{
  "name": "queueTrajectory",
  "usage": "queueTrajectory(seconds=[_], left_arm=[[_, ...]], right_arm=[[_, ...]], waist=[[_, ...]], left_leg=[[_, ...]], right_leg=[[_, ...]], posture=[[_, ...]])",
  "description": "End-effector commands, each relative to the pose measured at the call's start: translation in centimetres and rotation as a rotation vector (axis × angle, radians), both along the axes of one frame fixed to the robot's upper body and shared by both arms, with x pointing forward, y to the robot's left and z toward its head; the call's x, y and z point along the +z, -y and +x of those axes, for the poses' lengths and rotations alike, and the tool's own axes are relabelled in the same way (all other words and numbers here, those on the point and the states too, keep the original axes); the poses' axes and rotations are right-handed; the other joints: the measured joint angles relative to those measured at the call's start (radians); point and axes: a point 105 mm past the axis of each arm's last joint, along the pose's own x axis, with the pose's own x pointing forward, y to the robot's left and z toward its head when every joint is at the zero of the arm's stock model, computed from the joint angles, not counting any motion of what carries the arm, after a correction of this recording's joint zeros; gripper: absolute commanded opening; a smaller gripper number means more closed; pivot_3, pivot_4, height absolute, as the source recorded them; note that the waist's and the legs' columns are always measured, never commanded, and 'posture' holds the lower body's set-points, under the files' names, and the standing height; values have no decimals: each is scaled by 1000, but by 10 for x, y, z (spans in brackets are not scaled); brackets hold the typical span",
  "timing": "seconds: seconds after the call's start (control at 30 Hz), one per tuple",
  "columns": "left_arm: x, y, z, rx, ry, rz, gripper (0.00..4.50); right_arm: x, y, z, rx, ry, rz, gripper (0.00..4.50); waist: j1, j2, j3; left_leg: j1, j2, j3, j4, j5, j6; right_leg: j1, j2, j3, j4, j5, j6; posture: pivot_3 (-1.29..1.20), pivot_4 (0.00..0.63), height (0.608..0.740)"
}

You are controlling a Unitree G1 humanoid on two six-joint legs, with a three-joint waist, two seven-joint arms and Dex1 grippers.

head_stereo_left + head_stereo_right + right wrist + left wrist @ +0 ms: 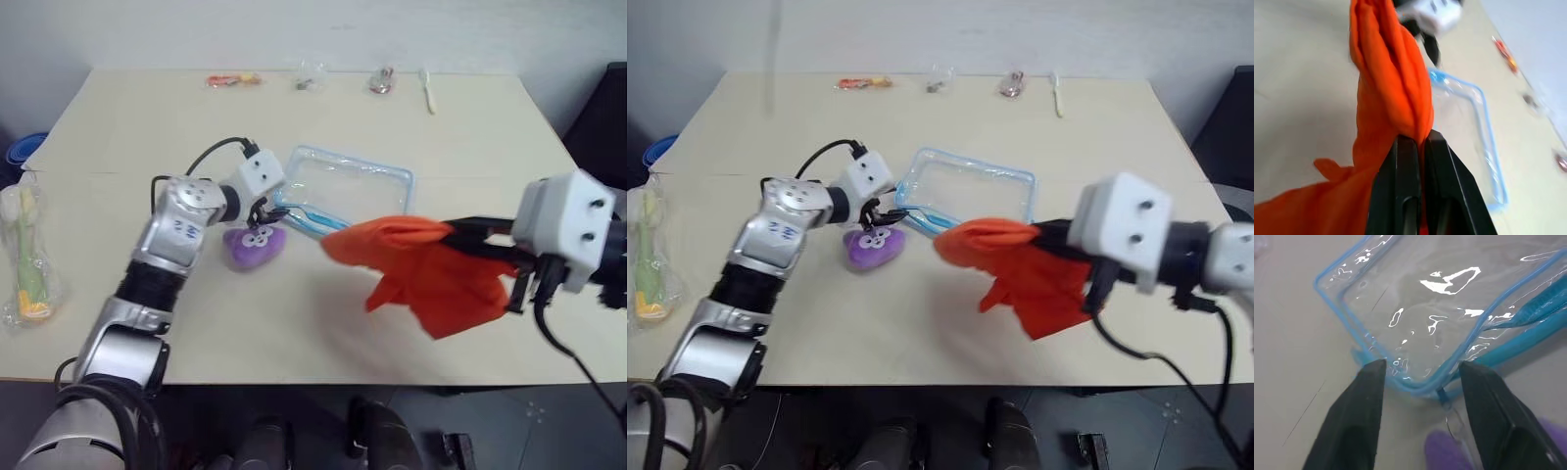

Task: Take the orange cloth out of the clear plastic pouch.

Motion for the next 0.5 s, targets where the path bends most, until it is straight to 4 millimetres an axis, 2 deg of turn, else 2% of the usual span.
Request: queueTrajectory(seconds=[0.03, 0.13, 0.27, 0.4, 0.5], left_arm=[[53, 14, -58, -320, -79, -156, 2774], [77, 20, -97, -533, -209, -239, 2774], [77, 30, -116, -655, -300, -255, 2774], [69, 46, -124, -749, -319, -270, 2774], [68, 54, -120, -756, -305, -273, 2774]], right_arm=[[19, 43, 22, -170, 197, -144, 0], [18, 72, 41, -276, 314, -265, 0], [-7, 98, 55, -340, 420, -440, 0], [-70, 106, 53, -336, 384, -482, 0], [-115, 109, 43, -298, 346, -536, 0]], waist=[[0, 0, 0], [-2, 0, 0], [-2, 0, 0], [0, 0, 0], [-2, 1, 0]], left_leg=[[0, 0, 0, 0, 0, 0], [1, 1, 0, 0, 0, 0], [1, 1, 1, 0, 0, 0], [1, 1, 0, 0, 0, -1], [1, 1, 0, 0, 0, -1]], right_leg=[[0, 0, 0, 0, 0, 0], [0, 0, 1, 0, 0, 0], [0, 0, 1, 0, 0, 0], [0, 0, 1, 0, 0, 0], [0, 0, 1, 0, 0, 0]], posture=[[0, 150, 740], [0, 150, 740], [0, 150, 740], [0, 150, 740], [0, 150, 740]])
